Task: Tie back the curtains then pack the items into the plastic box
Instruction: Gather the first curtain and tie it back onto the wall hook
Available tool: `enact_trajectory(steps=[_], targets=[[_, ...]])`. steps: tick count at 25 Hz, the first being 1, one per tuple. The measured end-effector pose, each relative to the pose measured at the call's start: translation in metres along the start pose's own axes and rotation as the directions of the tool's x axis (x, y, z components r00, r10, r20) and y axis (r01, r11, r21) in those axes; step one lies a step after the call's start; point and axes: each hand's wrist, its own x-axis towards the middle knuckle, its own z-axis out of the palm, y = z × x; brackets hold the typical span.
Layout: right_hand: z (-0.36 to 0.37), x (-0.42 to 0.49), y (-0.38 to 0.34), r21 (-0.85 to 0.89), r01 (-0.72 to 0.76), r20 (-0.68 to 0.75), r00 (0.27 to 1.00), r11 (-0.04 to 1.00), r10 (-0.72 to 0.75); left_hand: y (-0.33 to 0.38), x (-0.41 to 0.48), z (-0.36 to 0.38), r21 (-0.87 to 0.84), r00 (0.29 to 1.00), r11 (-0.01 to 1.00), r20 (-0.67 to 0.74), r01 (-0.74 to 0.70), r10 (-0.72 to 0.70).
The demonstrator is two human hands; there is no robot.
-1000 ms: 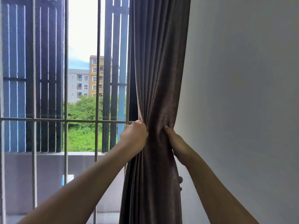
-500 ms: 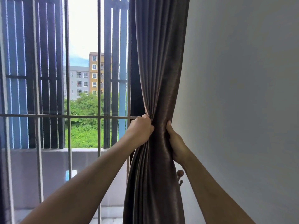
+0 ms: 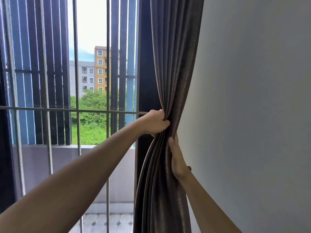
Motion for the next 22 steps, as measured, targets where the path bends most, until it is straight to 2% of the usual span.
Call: enact_trajectory(steps=[2, 5, 7, 10, 12, 16, 19, 20, 21, 22], targets=[[0.000, -0.005, 0.002, -0.084, 0.009, 0.015, 1.000, 0.996, -0.008, 0.009, 0.000, -0.008, -0.075, 0.995, 0.995, 0.082, 0.059, -0.053], [0.007, -0.003, 0.002, -0.179, -0.001, -0.086, 0.996, 0.984, -0.015, 0.017, 0.004, -0.009, -0.101, 0.986, 0.989, 0.140, 0.107, -0.093], [0.014, -0.002, 0.003, -0.209, -0.029, -0.168, 0.986, 0.977, -0.006, 0.014, 0.010, -0.002, 0.033, 0.994, 0.997, 0.080, 0.076, -0.078], [0.024, 0.001, 0.001, -0.282, -0.153, -0.337, 0.940, 0.947, 0.051, 0.005, 0.019, 0.011, 0.246, 1.000, 0.969, -0.020, 0.022, -0.017], [0.026, 0.002, 0.002, -0.314, -0.211, -0.392, 0.917, 0.926, 0.076, 0.005, 0.020, 0.014, 0.257, 0.999, 0.966, -0.041, 0.026, -0.016], [0.024, 0.004, 0.001, -0.367, -0.294, -0.398, 0.907, 0.882, 0.136, 0.010, 0.020, 0.015, 0.141, 0.999, 0.989, -0.033, 0.043, -0.039], [0.019, 0.003, 0.004, -0.370, -0.292, -0.361, 0.920, 0.882, 0.153, -0.002, 0.024, 0.021, 0.255, 0.986, 0.965, -0.167, 0.054, -0.011], [0.016, 0.002, 0.005, -0.366, -0.272, -0.332, 0.932, 0.890, 0.148, -0.010, 0.025, 0.026, 0.191, 0.977, 0.980, -0.211, 0.059, -0.018], [0.014, 0.000, 0.005, -0.361, -0.248, -0.297, 0.944, 0.899, 0.141, -0.016, 0.027, 0.031, -0.002, 0.974, 0.999, -0.221, 0.044, -0.043], [0.012, -0.002, 0.004, -0.354, -0.226, -0.269, 0.954, 0.908, 0.133, -0.019, 0.029, 0.036, -0.271, 0.977, 0.963, -0.201, 0.012, -0.068]])
